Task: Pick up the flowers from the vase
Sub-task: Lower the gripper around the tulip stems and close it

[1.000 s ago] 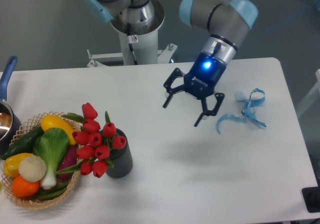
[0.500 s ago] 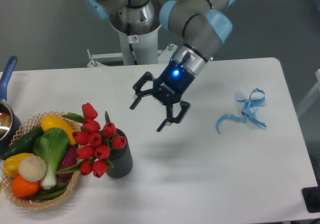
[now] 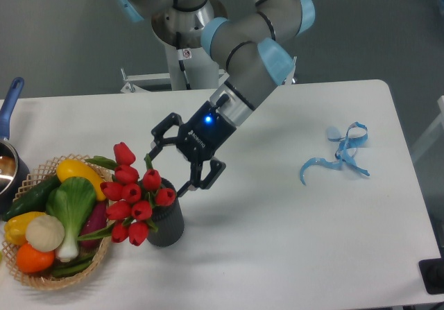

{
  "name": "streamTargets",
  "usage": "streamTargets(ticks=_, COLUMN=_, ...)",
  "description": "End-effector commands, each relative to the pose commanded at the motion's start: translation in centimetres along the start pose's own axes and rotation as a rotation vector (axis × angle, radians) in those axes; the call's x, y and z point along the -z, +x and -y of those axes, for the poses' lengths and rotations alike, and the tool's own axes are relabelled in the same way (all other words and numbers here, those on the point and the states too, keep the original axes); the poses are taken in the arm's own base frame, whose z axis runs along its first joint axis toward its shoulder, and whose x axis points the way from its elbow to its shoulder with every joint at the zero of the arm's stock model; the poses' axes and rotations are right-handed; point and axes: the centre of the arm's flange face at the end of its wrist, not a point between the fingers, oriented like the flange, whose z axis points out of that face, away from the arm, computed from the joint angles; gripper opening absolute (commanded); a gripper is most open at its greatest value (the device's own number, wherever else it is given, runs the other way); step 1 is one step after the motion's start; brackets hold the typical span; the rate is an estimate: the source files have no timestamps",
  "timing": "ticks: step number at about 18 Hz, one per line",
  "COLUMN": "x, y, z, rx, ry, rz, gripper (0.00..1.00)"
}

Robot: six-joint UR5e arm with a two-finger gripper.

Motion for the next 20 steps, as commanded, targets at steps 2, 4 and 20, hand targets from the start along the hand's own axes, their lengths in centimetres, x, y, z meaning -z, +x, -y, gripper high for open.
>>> streamTargets(ticks=2, x=-0.3, y=-0.2, z=-0.4, rx=0.008, ry=-0.003, rz=-0.004, gripper=1.00)
streamTargets(ticks=4, x=-1.0, y=0.1, z=-0.3, rx=0.006, ry=-0.003, rz=-0.018, gripper=1.00)
streamTargets(ticks=20, x=-1.9, y=0.7, z=0.1, rx=0.002, ry=-0.001, rz=-0.036, gripper=0.14)
